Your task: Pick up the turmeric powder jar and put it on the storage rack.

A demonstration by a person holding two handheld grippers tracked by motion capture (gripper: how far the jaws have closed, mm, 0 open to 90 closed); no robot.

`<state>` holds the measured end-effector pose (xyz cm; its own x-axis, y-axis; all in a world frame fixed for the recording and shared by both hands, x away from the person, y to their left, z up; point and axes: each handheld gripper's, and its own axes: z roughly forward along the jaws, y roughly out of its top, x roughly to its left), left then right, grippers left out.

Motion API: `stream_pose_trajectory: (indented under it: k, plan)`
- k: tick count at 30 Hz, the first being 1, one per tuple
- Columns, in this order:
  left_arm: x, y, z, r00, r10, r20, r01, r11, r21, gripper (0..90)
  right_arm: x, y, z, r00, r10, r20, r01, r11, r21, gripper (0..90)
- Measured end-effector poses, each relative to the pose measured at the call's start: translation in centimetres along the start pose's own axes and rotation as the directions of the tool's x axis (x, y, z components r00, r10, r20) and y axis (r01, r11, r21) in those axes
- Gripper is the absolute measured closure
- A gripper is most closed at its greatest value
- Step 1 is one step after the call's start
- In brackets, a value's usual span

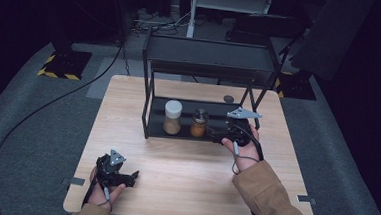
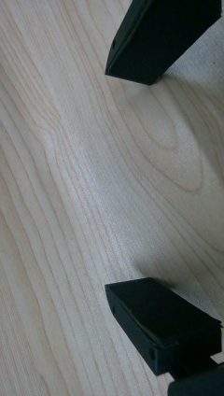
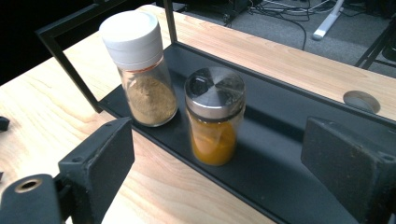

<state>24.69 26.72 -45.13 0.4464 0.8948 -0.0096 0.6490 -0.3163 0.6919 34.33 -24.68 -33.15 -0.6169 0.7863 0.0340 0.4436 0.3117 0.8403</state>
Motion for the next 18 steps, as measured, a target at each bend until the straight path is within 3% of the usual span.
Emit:
stream_pose_trajectory:
  k: [10, 18]
  plan:
    - [0.0, 0.0, 0.0, 1.0000, 0.001, 0.000, -0.001, 1.0000, -0.002, 0.3, 0.1, -1.1, -3.1, 0.9998, -0.020, 0.003, 0.020, 1.000, -0.021, 9.8]
    - [0.0, 0.0, 0.0, 1.0000, 0.002, 0.000, -0.002, 1.0000, -0.003, 0.3, -0.4, -3.0, -5.4, 0.9996, -0.015, 0.022, 0.016, 1.000, -0.026, 9.5]
